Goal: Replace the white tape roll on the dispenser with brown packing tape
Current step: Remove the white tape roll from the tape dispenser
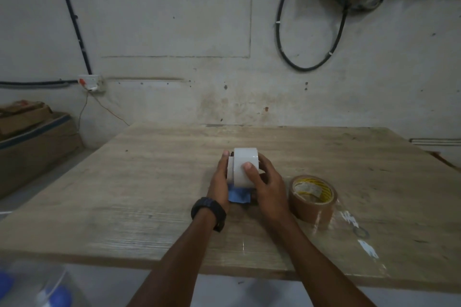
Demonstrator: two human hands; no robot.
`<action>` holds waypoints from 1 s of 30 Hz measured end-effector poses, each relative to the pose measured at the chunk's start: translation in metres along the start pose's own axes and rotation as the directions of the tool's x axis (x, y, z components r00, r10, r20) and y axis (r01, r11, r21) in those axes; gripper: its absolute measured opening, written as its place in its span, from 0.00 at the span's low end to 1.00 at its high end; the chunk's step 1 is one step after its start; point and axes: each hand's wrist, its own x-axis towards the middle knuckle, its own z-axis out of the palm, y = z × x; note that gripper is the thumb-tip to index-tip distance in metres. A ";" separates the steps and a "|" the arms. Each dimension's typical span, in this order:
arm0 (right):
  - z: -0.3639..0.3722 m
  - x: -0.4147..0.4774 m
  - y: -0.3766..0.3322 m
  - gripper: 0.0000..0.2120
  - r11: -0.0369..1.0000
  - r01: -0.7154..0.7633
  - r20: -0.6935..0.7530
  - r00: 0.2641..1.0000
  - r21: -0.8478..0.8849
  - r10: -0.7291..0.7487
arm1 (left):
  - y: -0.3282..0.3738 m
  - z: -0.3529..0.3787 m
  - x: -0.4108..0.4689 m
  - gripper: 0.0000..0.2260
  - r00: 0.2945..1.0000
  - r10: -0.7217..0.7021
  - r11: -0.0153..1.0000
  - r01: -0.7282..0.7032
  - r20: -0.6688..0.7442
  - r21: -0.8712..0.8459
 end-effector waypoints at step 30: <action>-0.005 0.000 -0.003 0.24 0.997 0.077 -0.217 0.973 0.009 -0.073 | -0.001 -0.004 0.003 0.51 0.992 0.054 0.990 -0.069 -0.115 -0.126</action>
